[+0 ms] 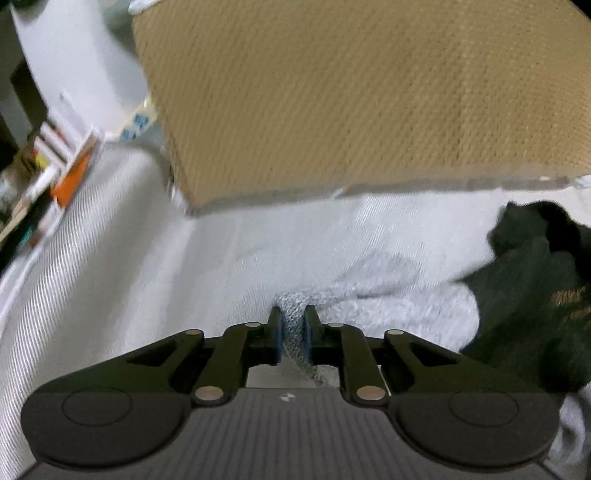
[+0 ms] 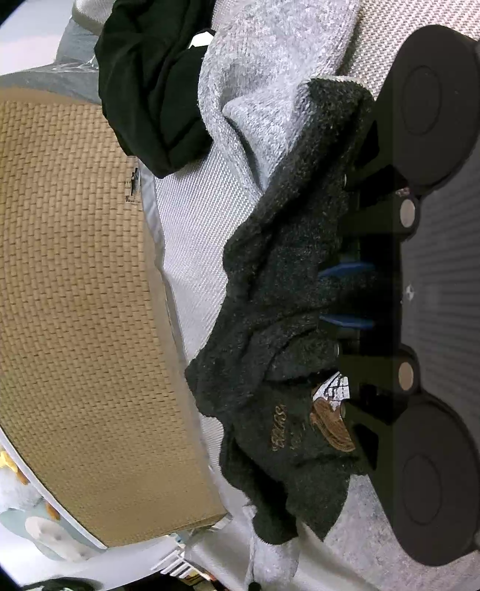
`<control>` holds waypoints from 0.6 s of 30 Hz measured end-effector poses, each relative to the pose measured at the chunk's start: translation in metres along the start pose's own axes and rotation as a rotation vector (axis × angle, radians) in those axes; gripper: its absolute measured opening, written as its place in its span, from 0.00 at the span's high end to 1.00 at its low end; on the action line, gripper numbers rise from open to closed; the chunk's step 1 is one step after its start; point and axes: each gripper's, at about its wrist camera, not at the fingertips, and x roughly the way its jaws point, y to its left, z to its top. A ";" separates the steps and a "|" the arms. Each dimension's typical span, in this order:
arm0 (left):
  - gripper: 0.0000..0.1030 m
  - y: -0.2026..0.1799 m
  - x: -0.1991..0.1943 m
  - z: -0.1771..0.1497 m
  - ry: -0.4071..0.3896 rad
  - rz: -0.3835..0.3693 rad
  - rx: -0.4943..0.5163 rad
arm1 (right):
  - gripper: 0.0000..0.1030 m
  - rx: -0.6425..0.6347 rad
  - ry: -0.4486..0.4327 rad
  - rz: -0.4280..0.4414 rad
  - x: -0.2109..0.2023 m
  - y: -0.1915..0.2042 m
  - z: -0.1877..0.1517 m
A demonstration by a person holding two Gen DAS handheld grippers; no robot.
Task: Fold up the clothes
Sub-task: 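Release the sweater from the left gripper and lift it away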
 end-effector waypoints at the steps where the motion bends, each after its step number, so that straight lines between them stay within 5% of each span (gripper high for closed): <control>1: 0.87 0.006 0.000 -0.005 0.013 -0.017 -0.034 | 0.74 -0.008 0.005 -0.002 0.001 0.001 0.000; 9: 0.83 0.038 -0.001 -0.027 0.048 -0.048 -0.117 | 0.74 -0.027 0.019 -0.027 0.000 0.003 -0.002; 13: 0.84 0.057 -0.013 -0.032 0.015 0.015 -0.138 | 0.74 -0.030 0.026 -0.029 -0.002 0.002 -0.002; 18: 0.84 0.056 -0.031 -0.039 0.004 -0.035 -0.129 | 0.74 -0.039 0.029 -0.034 0.000 0.004 -0.001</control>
